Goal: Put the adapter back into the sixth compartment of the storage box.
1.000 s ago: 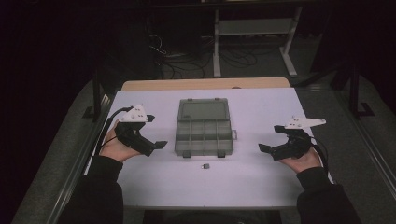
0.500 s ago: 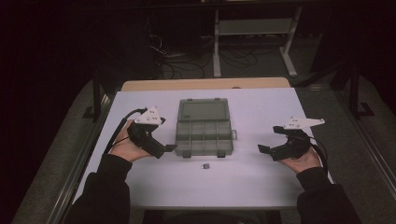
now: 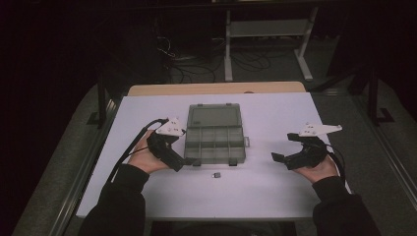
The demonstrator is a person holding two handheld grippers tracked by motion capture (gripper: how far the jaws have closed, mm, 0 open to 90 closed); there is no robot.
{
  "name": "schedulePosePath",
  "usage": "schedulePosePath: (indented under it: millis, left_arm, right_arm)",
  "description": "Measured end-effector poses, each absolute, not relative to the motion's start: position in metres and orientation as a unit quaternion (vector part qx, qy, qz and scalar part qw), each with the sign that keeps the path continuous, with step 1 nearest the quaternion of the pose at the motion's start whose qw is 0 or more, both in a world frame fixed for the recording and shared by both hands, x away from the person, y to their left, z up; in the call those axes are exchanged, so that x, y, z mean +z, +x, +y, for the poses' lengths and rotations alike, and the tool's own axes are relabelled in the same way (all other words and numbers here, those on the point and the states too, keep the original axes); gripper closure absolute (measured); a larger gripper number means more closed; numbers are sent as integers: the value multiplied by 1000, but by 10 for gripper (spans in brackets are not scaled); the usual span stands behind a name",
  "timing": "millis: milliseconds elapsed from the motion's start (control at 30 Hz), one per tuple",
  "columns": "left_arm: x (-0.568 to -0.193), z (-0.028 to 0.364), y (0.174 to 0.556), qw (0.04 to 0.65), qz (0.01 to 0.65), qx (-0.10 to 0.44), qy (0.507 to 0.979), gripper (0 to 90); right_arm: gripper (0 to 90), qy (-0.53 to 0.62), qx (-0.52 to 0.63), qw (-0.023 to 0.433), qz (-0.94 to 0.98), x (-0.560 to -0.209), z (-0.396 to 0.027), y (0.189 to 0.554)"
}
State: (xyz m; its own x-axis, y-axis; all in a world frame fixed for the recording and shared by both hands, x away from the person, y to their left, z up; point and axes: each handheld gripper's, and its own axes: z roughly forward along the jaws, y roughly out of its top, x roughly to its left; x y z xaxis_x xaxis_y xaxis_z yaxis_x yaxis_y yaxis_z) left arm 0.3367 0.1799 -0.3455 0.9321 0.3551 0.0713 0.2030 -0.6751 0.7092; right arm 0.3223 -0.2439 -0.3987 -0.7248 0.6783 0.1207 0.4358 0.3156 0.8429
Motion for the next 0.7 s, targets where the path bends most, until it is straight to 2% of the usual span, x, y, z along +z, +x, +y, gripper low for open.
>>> schedulePosePath:
  millis: [700]
  left_arm:
    - [-369, 158, 333, 362, 132, 73, 920, 0]
  right_arm:
    - [0, 343, 468, 119, 806, -400, -242, 322]
